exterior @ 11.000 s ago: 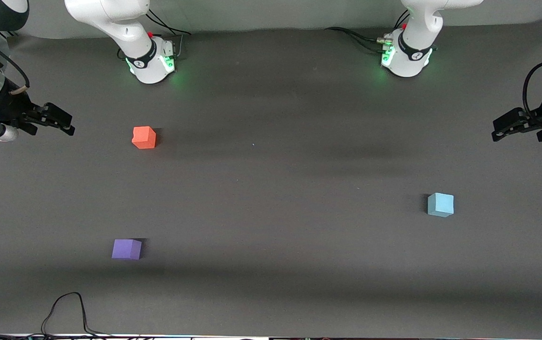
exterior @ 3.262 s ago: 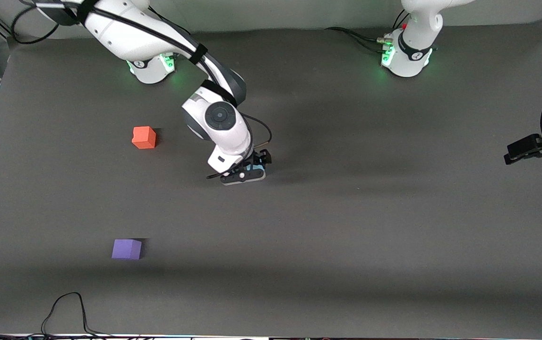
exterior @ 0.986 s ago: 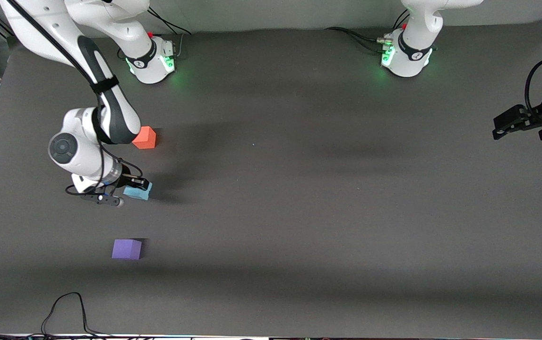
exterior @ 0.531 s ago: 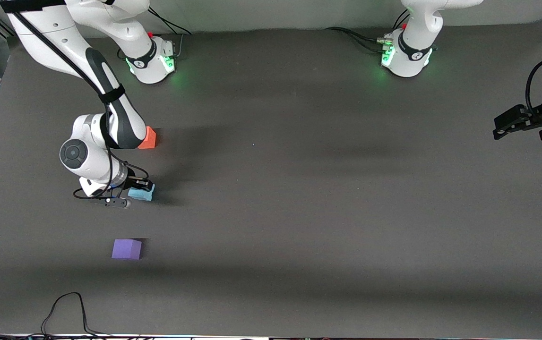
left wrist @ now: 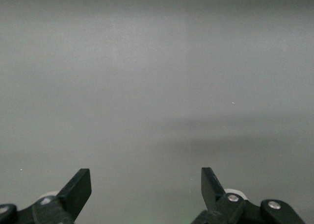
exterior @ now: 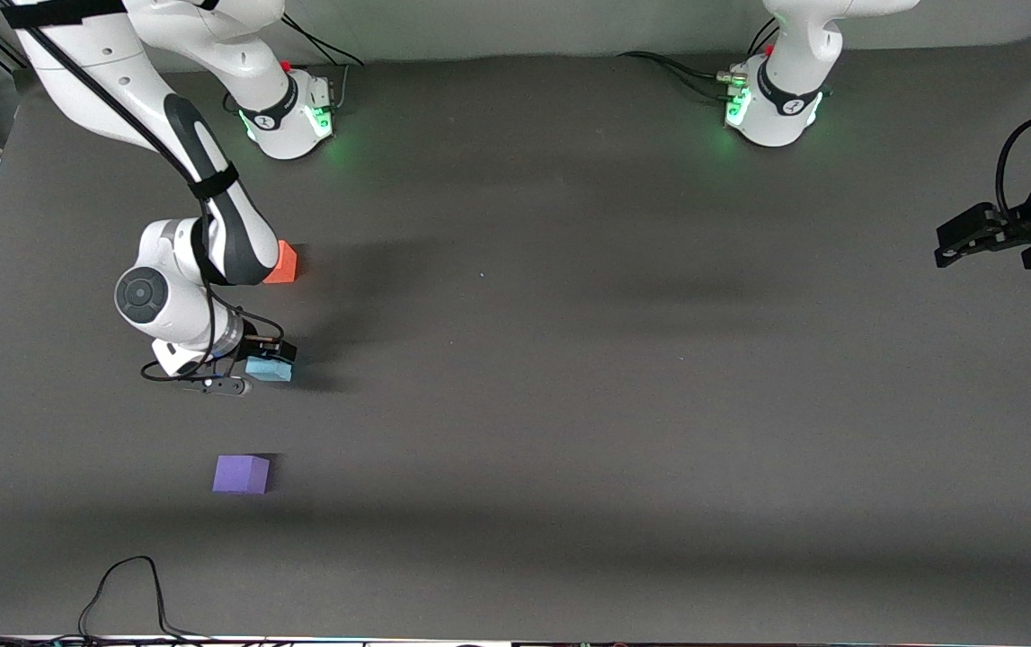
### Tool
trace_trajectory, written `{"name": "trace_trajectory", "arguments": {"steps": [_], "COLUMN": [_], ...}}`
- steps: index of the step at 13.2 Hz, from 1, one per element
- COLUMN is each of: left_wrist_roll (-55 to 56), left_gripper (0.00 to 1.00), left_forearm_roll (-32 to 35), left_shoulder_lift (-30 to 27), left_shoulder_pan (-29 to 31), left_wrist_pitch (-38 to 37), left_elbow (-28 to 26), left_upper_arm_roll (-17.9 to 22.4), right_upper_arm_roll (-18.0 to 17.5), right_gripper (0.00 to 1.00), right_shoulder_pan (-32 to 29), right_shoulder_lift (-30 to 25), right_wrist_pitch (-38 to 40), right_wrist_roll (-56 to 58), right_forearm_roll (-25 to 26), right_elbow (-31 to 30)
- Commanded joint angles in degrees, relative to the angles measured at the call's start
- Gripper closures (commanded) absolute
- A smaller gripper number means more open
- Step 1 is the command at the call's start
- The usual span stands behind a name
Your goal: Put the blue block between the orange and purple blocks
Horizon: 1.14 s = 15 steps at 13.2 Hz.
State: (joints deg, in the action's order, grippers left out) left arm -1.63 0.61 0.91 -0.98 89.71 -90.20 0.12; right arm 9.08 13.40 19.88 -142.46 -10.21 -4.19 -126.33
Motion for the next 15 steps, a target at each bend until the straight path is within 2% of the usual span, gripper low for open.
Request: {"name": "trace_trajectory", "arguments": {"steps": [1,5,8,11,14,15], "left_wrist_roll": [-1.09,-1.09,-1.09,-1.09,-1.09,-1.09], "left_gripper": [0.00,0.00,0.00,0.00,0.00,0.00], "left_forearm_roll": [-0.26,-0.34,-0.34,-0.34,-0.34,-0.34], "left_shoulder_lift": [-0.29,-0.38,-0.64,-0.73,-0.73,-0.73], "left_shoulder_pan": [-0.43,-0.34,-0.34,-0.34,-0.34,-0.34], "left_wrist_pitch": [0.90,0.99,0.90,0.82,0.73,0.81], "left_elbow": [-0.50,-0.59,-0.59,-0.59,-0.59,-0.59], "left_upper_arm_roll": [0.50,0.41,0.41,0.41,0.41,0.41], "right_upper_arm_roll": [1.82,0.33,-5.11,-8.28,-8.55,-8.55], "right_gripper": [0.00,0.00,0.00,0.00,0.00,0.00], "right_shoulder_pan": [0.40,-1.53,-6.45,-9.35,-9.97,-10.15], "right_shoulder_lift": [-9.91,-25.12,-33.39,-36.31,-35.18,-34.39], "right_wrist_pitch": [7.26,15.25,30.87,41.97,48.05,48.33], "right_wrist_roll": [2.12,2.03,2.12,2.29,2.38,2.38], "right_forearm_roll": [-1.26,0.67,2.87,2.87,2.87,2.87], "right_elbow": [0.12,0.81,6.07,13.98,21.19,21.65]}}
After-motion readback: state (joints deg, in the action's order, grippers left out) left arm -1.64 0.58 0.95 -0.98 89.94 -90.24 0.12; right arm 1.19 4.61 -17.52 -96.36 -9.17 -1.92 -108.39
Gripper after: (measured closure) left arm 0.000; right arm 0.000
